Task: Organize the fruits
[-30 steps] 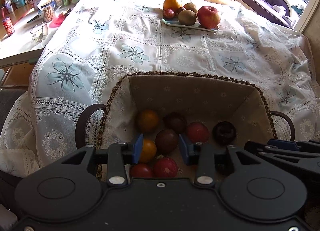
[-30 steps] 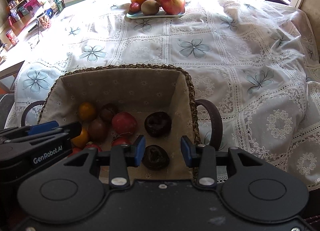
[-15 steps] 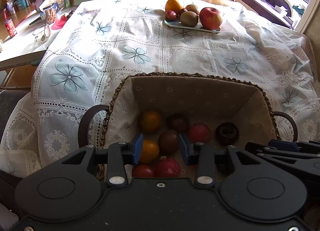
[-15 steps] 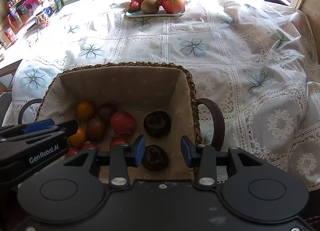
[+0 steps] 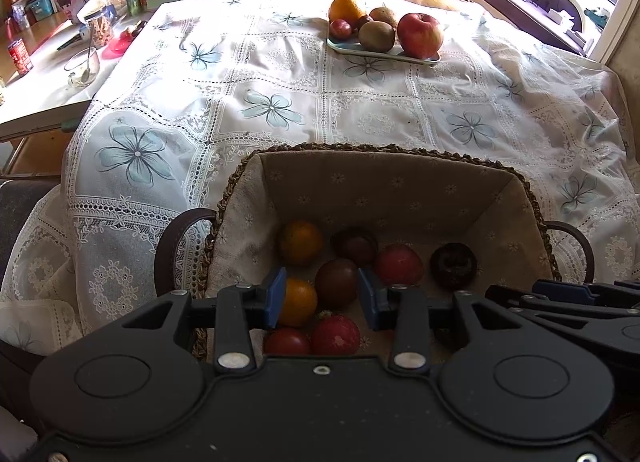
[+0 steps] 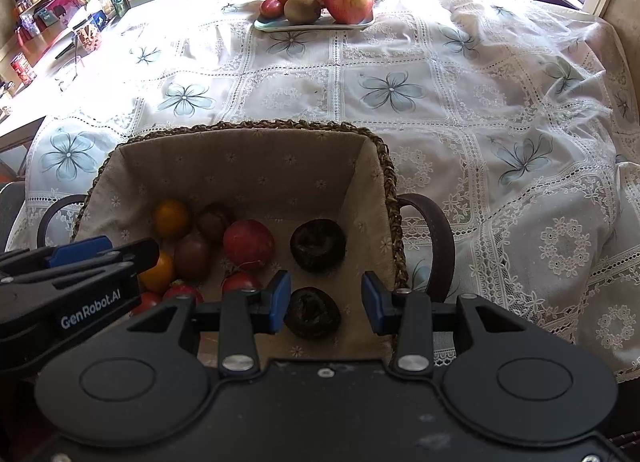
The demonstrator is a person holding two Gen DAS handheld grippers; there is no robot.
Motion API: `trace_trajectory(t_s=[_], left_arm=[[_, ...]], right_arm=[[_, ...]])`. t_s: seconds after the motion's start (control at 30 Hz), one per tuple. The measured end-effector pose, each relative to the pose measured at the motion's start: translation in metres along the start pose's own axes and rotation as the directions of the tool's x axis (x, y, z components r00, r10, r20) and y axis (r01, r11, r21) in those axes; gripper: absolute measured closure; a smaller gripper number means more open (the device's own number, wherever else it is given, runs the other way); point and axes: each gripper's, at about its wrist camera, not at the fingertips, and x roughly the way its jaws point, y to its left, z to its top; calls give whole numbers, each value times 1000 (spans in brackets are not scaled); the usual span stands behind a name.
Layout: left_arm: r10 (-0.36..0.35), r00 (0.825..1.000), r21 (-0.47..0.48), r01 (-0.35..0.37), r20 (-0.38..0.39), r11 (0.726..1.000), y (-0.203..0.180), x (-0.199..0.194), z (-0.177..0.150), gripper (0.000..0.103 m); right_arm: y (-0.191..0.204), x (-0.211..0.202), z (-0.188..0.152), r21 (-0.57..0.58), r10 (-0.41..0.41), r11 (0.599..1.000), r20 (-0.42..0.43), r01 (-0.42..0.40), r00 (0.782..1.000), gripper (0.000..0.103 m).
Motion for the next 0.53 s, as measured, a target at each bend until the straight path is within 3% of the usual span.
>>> trace_trajectory(t_s=[0.4,0.53], left_arm=[[-4,1000,6,4,-5,1000,-2,0,-1,55],[27,999,15,-27,46,1000,-3,-6,-2,55]], right_arm=[[0,-1,0,2,1,1000,-1,-1,1000,61],[-1,-4,0,-1,4,1000,13,-4,1000,61]])
